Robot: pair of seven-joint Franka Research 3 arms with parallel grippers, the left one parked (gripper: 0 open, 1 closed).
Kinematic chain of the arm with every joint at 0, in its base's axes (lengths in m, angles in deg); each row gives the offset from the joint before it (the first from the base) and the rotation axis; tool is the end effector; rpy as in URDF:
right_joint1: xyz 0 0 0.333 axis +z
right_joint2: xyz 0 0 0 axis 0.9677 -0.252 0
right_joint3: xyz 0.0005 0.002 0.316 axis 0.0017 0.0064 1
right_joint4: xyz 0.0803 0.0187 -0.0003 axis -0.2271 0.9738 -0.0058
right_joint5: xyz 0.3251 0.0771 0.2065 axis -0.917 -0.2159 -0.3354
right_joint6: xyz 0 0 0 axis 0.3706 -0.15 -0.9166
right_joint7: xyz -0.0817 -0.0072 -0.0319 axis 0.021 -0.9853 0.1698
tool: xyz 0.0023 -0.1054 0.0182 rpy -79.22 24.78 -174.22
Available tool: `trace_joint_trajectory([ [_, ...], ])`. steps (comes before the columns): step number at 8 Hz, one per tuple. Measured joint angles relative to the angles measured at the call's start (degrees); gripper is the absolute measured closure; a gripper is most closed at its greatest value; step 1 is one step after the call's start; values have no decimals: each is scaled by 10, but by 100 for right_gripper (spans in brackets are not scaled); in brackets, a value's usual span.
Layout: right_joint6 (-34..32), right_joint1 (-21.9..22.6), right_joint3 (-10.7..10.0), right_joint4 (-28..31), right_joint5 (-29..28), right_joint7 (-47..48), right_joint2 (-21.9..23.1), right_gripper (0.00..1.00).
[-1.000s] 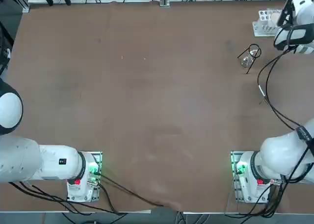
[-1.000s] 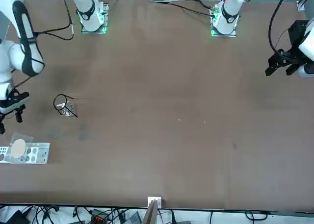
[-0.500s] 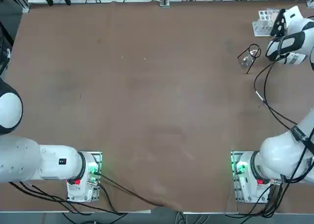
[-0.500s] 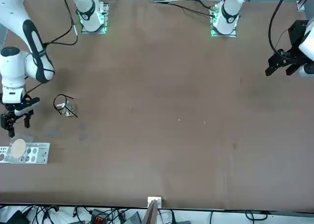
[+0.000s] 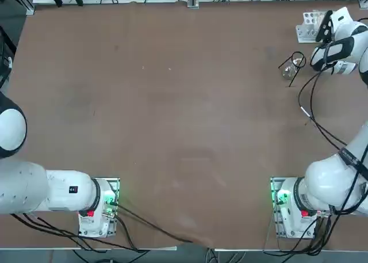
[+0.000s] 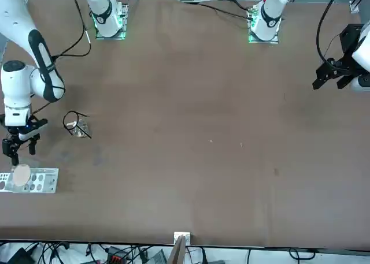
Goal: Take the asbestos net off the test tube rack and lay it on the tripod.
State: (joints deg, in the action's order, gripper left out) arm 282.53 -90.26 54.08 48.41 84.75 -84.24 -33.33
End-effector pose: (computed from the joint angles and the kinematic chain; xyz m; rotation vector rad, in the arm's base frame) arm 0.5916 -0.2255 0.2436 1.9533 1.3531 0.5794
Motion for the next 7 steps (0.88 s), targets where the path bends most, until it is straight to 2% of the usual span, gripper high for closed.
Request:
trace_joint_trajectory([
  [3,1,-3,0,-17,3,-2,-21,17],
  [7,1,-5,0,-25,4,-3,-30,37],
])
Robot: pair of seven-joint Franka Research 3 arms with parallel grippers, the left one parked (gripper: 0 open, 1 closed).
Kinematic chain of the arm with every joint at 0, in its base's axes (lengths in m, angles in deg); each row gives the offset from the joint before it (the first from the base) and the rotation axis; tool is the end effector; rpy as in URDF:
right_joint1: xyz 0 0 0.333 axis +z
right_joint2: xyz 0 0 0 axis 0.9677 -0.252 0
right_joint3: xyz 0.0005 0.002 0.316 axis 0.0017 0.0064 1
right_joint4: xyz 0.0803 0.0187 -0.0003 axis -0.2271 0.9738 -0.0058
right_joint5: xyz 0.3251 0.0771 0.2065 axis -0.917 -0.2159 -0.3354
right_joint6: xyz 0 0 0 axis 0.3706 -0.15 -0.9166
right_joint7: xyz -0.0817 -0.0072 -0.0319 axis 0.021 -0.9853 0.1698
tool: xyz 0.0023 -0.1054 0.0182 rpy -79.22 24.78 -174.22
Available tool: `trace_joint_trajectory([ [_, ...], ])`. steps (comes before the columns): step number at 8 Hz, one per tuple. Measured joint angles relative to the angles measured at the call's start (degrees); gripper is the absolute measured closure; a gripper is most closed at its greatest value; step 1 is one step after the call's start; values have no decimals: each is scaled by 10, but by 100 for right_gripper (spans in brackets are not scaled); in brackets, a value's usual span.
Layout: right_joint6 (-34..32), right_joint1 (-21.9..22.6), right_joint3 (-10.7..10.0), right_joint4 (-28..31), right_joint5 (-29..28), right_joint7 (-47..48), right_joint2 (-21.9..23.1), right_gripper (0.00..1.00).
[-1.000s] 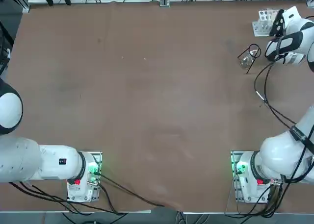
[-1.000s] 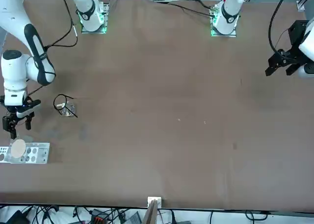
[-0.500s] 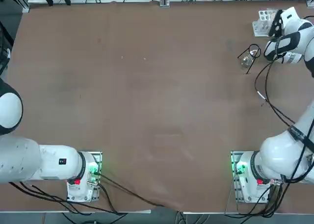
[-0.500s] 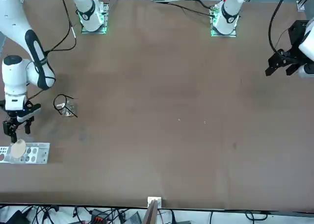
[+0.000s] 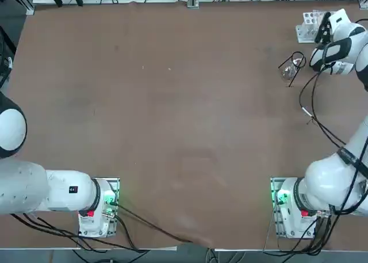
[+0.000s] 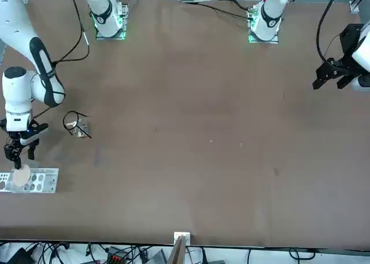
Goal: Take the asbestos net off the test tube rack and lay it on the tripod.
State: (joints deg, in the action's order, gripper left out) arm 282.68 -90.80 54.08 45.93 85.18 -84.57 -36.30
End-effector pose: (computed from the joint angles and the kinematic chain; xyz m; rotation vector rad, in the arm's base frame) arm 0.5977 -0.2326 0.2278 1.9481 1.3655 0.5639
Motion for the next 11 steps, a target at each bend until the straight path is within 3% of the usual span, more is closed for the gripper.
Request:
trace_joint_trajectory([
  [3,0,0,0,-1,2,-1,-2,54],
  [4,1,0,0,-1,2,-1,-3,74],
  [6,3,-1,0,-1,2,-1,-3,92],
  [7,6,-1,0,-1,3,-1,-3,96],
  [11,10,-9,0,-5,14,-1,13,98],
])
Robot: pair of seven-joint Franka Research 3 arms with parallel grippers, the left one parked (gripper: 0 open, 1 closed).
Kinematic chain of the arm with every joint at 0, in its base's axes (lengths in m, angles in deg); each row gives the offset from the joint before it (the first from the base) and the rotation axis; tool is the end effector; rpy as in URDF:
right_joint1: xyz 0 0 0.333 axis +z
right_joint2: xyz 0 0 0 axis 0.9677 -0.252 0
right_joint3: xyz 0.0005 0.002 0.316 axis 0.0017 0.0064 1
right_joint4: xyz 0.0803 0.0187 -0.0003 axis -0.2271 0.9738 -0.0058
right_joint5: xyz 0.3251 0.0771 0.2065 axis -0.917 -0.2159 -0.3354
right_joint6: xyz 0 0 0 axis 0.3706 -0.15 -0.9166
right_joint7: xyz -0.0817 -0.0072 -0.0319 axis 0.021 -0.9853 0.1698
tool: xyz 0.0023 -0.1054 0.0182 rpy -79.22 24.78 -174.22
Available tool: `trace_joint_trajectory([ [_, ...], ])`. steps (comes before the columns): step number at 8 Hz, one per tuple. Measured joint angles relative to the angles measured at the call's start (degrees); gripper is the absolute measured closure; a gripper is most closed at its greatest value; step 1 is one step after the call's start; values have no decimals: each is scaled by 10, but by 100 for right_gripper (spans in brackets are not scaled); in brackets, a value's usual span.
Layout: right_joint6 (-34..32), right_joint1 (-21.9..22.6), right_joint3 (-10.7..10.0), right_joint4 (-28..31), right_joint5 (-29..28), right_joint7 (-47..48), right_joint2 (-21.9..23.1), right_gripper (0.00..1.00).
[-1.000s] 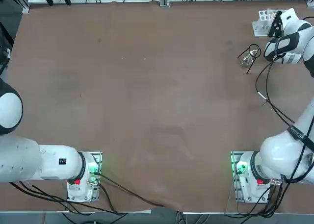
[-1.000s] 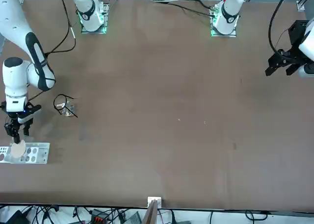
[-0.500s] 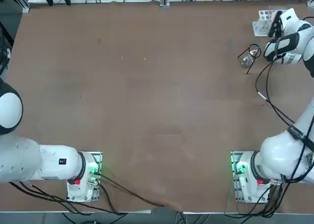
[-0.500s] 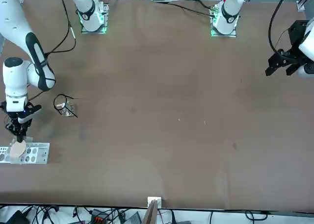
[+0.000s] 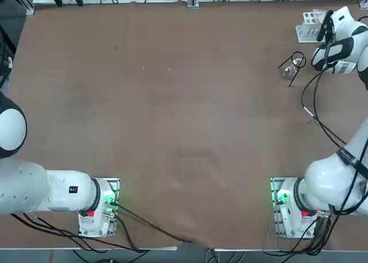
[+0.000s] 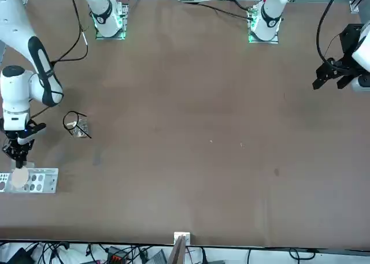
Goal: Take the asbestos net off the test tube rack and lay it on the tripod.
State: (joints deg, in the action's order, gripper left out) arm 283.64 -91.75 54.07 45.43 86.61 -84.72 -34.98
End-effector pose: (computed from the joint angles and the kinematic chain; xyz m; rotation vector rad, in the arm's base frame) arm 0.5993 -0.2408 0.2478 1.9007 1.3527 0.5834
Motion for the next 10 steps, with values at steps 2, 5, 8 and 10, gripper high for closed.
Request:
trace_joint_trajectory([
  [2,-5,-2,0,-1,0,-1,10,98],
  [5,-80,-2,0,-4,0,-5,47,98],
  [8,-224,-1,3,-12,-1,0,111,98],
  [10,-345,1,8,-27,-2,38,160,98],
])
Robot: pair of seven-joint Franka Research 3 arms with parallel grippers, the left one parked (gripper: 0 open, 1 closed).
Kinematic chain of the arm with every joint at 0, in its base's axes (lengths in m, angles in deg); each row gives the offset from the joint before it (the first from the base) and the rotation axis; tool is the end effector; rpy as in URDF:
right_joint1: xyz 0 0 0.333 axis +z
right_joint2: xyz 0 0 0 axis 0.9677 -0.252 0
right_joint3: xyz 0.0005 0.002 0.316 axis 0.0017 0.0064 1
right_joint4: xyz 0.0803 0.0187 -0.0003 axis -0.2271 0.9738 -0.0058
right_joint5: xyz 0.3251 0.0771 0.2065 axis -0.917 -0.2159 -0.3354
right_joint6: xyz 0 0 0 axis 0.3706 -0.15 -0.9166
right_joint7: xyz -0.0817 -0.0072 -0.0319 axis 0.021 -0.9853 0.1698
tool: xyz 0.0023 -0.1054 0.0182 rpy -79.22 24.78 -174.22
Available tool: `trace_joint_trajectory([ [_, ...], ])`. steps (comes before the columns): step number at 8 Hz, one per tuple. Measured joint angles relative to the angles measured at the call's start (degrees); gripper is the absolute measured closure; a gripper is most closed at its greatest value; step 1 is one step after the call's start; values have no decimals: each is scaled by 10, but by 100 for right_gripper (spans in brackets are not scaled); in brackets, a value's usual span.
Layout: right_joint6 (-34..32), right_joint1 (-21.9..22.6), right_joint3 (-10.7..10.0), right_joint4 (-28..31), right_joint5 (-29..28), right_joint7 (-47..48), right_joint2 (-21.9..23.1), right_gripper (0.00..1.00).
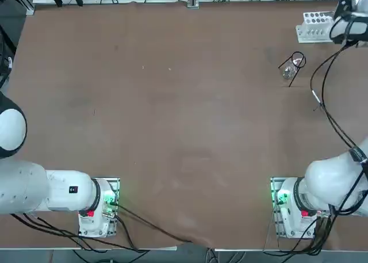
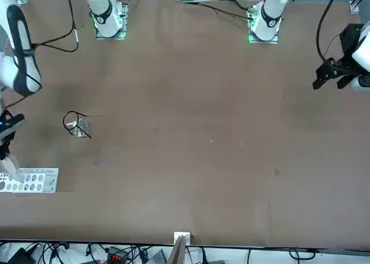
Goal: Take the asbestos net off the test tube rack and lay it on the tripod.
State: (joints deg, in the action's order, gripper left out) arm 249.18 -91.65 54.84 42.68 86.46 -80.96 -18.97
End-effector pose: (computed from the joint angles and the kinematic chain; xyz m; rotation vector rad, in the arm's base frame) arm 0.6061 -0.2479 0.3696 2.1861 1.3503 0.3836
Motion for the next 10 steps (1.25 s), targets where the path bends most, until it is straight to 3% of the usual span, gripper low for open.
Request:
trace_joint_trajectory([
  [4,-261,36,3,-88,5,145,57,98],
  [7,-437,93,6,-177,119,352,59,98],
  [10,-583,193,8,-211,233,589,54,98],
])
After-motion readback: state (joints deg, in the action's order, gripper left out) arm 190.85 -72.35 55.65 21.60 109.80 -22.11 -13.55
